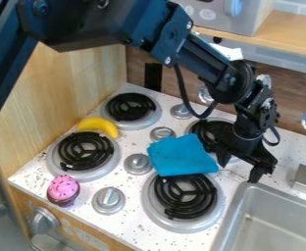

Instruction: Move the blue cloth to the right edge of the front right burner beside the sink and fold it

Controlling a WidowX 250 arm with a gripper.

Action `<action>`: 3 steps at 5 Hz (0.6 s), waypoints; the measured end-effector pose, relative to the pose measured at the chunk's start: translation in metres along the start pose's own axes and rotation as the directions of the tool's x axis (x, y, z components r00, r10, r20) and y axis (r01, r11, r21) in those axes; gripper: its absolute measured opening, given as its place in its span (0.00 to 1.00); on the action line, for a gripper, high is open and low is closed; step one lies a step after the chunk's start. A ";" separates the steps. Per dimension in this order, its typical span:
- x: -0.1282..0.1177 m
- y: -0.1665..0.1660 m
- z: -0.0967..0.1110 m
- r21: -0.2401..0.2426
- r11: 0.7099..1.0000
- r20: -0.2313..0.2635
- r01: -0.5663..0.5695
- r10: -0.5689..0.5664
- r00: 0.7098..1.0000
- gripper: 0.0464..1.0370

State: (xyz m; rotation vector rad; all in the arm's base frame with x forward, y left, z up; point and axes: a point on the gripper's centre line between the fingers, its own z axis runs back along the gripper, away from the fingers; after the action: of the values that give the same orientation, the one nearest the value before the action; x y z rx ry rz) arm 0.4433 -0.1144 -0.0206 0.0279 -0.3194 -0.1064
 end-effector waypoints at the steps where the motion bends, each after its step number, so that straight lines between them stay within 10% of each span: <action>1: -0.018 0.001 -0.019 0.008 1.000 -0.058 0.002 -0.002 0.998 0.96; 3: 0.003 0.019 0.032 -0.051 0.995 0.100 -0.089 0.093 0.991 0.96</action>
State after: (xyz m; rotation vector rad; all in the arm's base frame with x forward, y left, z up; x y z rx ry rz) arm 0.4375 -0.0965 0.0116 -0.0382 -0.4196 -0.0246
